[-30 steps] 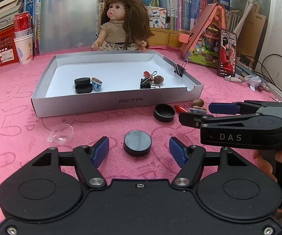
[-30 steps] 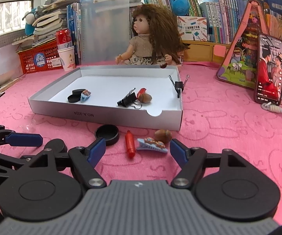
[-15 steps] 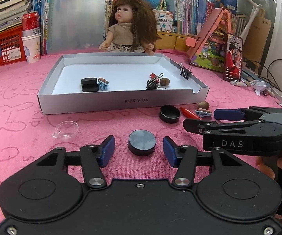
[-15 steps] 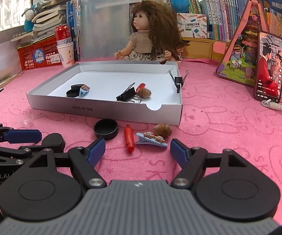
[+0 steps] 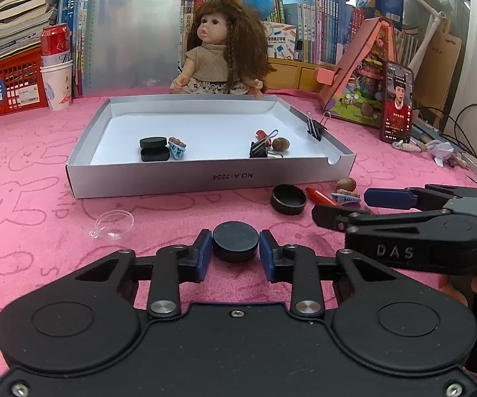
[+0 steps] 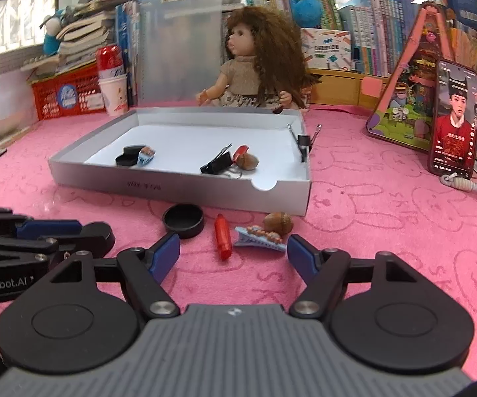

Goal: Organize rigid objects
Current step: 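Grasp a third black round lid with the left tool while the right tool grasps the blue hair clip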

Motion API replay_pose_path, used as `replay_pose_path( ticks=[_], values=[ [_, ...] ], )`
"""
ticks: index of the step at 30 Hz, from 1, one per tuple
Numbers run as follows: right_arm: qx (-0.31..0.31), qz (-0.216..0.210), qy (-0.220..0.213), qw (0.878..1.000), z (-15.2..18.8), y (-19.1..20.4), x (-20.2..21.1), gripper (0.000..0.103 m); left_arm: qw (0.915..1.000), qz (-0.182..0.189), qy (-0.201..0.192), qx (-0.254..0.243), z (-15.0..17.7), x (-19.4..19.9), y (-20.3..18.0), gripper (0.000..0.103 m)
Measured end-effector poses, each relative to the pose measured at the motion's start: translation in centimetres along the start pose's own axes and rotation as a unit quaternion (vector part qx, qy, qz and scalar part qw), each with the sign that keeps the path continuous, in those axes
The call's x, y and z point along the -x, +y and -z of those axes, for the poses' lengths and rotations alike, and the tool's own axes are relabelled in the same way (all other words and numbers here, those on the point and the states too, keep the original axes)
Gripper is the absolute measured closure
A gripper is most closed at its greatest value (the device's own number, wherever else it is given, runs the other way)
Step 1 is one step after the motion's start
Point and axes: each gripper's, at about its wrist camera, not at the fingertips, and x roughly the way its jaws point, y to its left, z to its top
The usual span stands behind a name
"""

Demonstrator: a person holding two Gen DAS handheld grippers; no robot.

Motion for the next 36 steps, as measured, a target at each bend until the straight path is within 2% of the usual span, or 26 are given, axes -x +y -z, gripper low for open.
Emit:
replay_pose_path(
  ticks=[4,7,9,12,16,22,28,36],
  values=[
    [-0.049,0.016,-0.016,0.999,-0.5,-1.2,0.3,0.027,1.0000,-0.003,-0.007,-0.002,-0.3,0.0,-0.1,0.073],
    [-0.063,0.053,-0.027,0.996,-0.6,-1.6,0.2,0.038,0.9999,-0.005,-0.011,-0.003,-0.5,0.0,-0.1,0.073],
    [-0.067,0.065,-0.019,0.995,-0.7,-1.8,-0.2,0.049,0.9999,-0.005,-0.012,-0.003,-0.5,0.0,-0.1,0.073],
    [-0.068,0.058,-0.014,0.996,-0.7,-1.8,-0.5,0.053,0.9999,-0.005,-0.013,-0.005,-0.5,-0.1,-0.1,0.073],
    [-0.060,0.046,-0.011,0.997,-0.7,-1.4,-0.5,0.054,0.9999,-0.003,-0.009,-0.005,-0.3,-0.3,-0.2,0.073],
    [-0.072,0.047,0.001,0.996,-0.4,-1.1,-1.2,0.057,1.0000,-0.002,-0.004,-0.002,-0.1,-0.5,-0.1,0.073],
    [-0.047,0.057,-0.001,0.997,-0.2,-0.4,-1.4,0.058,1.0000,-0.002,-0.003,-0.002,0.0,-0.7,-0.1,0.072],
    [-0.047,0.052,-0.004,0.998,-0.2,-0.5,-1.3,0.062,1.0000,-0.004,-0.004,-0.005,-0.1,-0.7,0.0,0.073]
  ],
)
